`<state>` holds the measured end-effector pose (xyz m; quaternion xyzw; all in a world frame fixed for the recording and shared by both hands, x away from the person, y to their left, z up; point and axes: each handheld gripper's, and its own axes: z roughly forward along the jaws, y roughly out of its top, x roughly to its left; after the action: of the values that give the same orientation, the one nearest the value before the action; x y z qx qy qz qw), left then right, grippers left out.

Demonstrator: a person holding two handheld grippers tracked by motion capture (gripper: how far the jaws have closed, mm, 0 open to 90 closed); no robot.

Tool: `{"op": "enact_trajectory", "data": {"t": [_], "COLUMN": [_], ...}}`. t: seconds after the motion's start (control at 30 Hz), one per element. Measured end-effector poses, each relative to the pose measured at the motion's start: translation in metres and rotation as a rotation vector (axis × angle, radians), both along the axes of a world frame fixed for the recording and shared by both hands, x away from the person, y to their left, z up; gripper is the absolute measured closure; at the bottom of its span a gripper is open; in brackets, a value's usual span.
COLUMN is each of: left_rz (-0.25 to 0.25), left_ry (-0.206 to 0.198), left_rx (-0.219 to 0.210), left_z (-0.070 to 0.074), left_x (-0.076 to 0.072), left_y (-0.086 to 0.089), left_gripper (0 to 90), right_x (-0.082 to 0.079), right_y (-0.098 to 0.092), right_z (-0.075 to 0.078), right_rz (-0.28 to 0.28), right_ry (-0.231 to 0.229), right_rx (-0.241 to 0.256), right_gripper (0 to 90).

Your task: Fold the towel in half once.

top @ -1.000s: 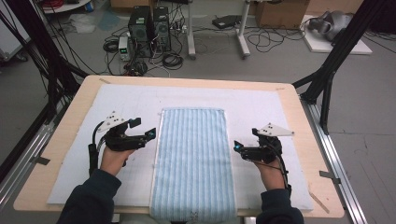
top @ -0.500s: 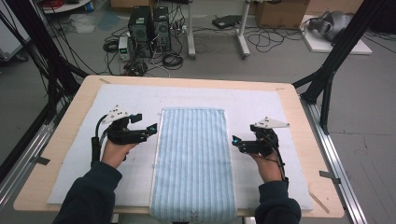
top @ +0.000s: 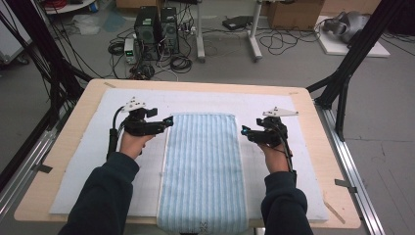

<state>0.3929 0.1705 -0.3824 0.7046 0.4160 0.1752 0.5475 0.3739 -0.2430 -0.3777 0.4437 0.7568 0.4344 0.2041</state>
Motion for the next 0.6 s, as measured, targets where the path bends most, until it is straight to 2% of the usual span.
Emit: {"op": "enact_trajectory", "data": {"t": [0.17,0.37,0.47,0.6], "left_rz": [-0.002,0.015,0.049,0.052], "left_ry": [0.017,0.067,0.116,0.149], "left_rx": [0.032,0.105,0.131,0.173], "left_z": [-0.007,-0.021,-0.032,-0.043], "left_x": [0.006,0.012,0.017,0.022], "left_y": [-0.008,-0.016,-0.018,-0.021], "left_gripper": [20.1,25.7,29.4,33.2], "right_x": [0.008,0.017,0.02,0.026], "right_y": [0.008,0.015,0.021,0.027], "right_z": [0.002,-0.012,-0.019,-0.028], "right_rz": [0.013,-0.017,0.007,-0.002], "right_ry": [-0.004,0.039,0.06,0.086], "right_rx": [-0.016,-0.039,-0.061,-0.082], "right_gripper": [29.9,27.3,34.7,43.0]}}
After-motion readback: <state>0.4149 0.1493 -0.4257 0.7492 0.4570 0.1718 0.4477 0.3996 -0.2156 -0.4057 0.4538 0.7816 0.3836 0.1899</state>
